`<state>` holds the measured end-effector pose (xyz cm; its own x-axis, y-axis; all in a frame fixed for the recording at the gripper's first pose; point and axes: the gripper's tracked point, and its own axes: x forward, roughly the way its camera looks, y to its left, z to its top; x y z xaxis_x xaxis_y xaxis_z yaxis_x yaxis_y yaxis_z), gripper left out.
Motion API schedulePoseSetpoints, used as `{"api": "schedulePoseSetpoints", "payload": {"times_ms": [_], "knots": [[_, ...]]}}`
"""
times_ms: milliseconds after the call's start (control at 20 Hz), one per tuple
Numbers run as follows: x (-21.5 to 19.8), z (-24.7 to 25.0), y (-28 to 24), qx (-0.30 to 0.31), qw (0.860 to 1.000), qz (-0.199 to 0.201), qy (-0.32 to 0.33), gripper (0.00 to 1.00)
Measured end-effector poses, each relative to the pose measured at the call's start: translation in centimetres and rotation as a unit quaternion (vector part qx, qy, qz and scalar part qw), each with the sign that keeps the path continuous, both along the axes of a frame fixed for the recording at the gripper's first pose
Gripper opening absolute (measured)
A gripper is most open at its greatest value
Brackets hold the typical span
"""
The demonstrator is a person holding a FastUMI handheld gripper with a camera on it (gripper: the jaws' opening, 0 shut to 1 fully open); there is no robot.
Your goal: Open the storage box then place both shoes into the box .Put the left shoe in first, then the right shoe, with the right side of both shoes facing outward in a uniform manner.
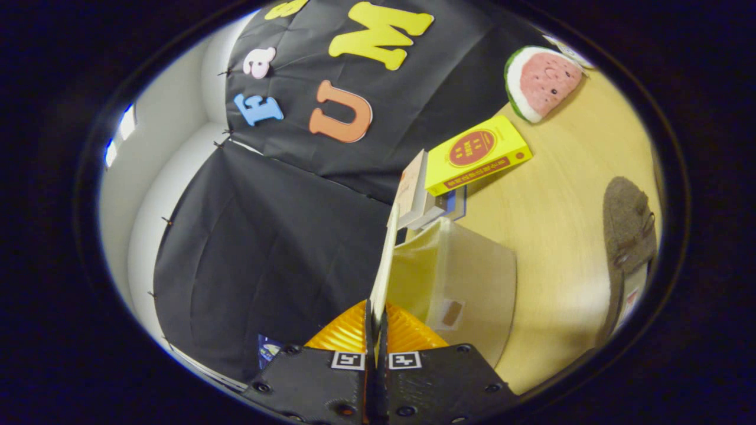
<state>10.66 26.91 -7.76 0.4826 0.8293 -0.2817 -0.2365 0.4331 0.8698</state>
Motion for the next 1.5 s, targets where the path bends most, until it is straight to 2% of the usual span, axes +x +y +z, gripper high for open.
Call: {"api": "schedulePoseSetpoints", "payload": {"times_ms": [200,450,650,850,950,1100,1250,1500], "knots": [[-0.6,4.2,3.4,0.010,1.000,0.004,-0.024,0.00],[-0.5,8.3,10.5,0.037,0.998,0.015,-0.044,0.00],[-0.3,9.4,15.7,0.057,0.997,0.022,-0.045,0.00],[0.9,9.8,20.0,0.063,0.997,0.003,-0.037,0.08],[1.1,9.6,22.9,0.060,0.997,0.011,-0.039,0.09],[0.8,7.9,26.6,0.039,0.998,0.031,-0.028,0.51],[0.3,7.4,27.3,0.043,0.998,0.036,-0.026,0.92],[0.1,5.6,24.0,0.015,0.999,0.021,-0.032,0.94]]}}
